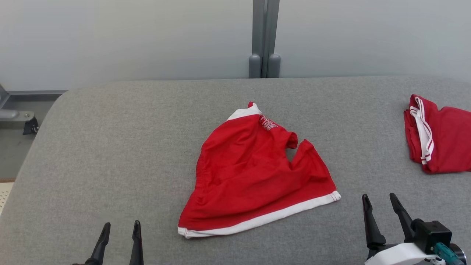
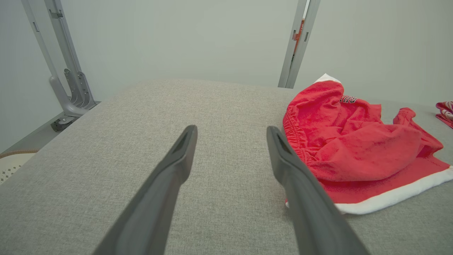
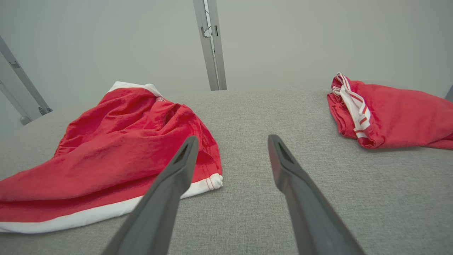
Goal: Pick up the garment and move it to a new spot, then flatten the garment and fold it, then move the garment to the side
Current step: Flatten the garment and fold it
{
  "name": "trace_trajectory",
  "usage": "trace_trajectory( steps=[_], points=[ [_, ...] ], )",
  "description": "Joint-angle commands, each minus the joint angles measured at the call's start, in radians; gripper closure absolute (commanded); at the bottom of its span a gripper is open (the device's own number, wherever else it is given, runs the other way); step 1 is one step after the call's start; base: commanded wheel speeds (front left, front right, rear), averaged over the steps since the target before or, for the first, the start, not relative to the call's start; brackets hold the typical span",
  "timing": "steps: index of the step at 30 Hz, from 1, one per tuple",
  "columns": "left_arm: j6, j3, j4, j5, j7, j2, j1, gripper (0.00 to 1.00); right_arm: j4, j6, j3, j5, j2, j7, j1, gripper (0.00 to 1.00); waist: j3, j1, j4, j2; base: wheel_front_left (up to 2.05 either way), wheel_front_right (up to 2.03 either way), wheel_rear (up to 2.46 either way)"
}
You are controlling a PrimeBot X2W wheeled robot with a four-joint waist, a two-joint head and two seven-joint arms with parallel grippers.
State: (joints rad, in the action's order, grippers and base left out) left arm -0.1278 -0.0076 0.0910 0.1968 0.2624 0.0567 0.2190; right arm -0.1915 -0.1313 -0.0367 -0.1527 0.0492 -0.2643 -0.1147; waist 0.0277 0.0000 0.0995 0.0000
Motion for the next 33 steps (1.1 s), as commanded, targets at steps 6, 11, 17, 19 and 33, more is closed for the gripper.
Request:
trace_trajectory(
  steps=[6,11,17,19,33],
  points=[
    [-0.004,-0.021,0.012,0.011,0.003,-0.002,0.005,0.00,-0.003,0.001,-0.002,-0.003,0.002,0.000,0.015,0.00,-0.008,0.0000,0.001,0.0000,0.00,0.00,0.00],
    [-0.004,-0.028,0.016,0.012,0.003,0.000,0.004,0.00,-0.006,0.001,0.000,-0.006,0.002,0.000,0.021,0.00,-0.010,0.0000,0.002,0.0000,0.00,0.00,0.00],
    [-0.004,-0.031,0.062,0.018,0.003,0.016,0.005,0.00,-0.018,0.001,0.009,-0.012,0.003,0.000,0.048,0.00,-0.014,0.0000,-0.002,0.0000,0.00,0.00,0.00],
    [-0.004,-0.053,0.108,0.024,0.003,0.032,-0.010,0.00,-0.030,0.001,0.016,-0.021,0.002,0.000,0.072,0.00,-0.019,0.0000,-0.001,0.0000,0.00,0.00,0.00],
    [-0.003,-0.315,0.168,0.247,-0.275,0.185,-0.173,0.00,-0.298,0.001,0.144,0.006,0.080,0.407,0.351,0.00,-0.114,0.0000,0.023,0.0000,0.00,0.00,0.00]
  ],
)
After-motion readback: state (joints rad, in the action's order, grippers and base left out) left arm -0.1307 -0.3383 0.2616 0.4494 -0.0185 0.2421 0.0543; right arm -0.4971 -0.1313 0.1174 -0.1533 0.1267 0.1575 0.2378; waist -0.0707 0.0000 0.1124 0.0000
